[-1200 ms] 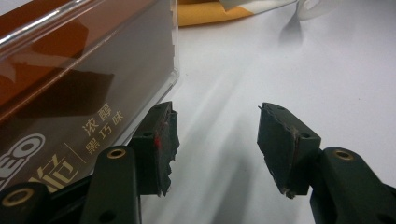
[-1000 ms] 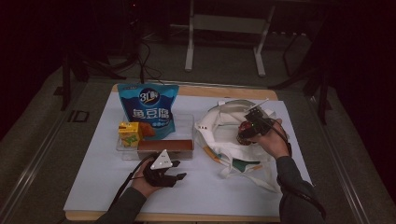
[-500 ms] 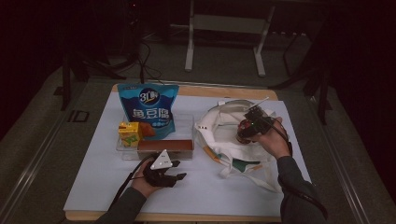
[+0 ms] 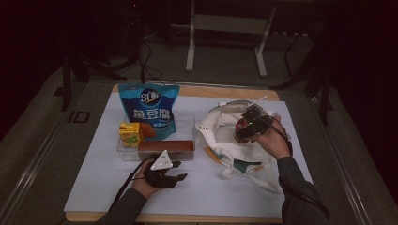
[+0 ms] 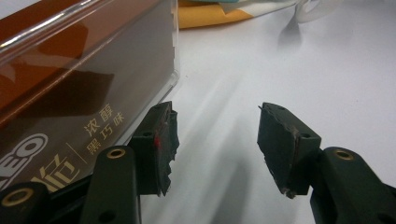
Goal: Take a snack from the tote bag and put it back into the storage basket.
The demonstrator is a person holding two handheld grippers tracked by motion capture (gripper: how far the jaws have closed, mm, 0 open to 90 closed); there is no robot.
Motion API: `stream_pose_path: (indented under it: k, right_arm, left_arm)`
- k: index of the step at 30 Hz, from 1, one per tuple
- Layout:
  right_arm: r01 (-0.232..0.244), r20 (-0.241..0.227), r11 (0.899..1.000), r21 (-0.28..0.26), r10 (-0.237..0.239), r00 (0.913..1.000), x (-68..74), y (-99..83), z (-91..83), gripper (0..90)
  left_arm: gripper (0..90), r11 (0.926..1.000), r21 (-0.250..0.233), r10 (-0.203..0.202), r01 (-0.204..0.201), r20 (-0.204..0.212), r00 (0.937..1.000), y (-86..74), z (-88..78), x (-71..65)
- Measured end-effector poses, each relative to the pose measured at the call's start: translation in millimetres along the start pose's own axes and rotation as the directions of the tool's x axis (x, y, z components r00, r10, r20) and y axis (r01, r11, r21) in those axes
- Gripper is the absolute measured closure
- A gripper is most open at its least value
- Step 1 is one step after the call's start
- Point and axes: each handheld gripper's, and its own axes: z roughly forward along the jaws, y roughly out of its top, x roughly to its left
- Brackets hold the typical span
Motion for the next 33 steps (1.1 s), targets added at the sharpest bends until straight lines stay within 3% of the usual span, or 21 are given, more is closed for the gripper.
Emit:
stream_pose_path:
  k: [33]
  right_arm:
    - [0.061,-0.016,0.998,-0.031,-0.061,0.9980,23.2,22.1,-21.2,25.7]
  left_arm:
    - [45.9,1.0000,0.001,0.003,-0.003,0.000,1.0000,0.0,0.0,-0.2]
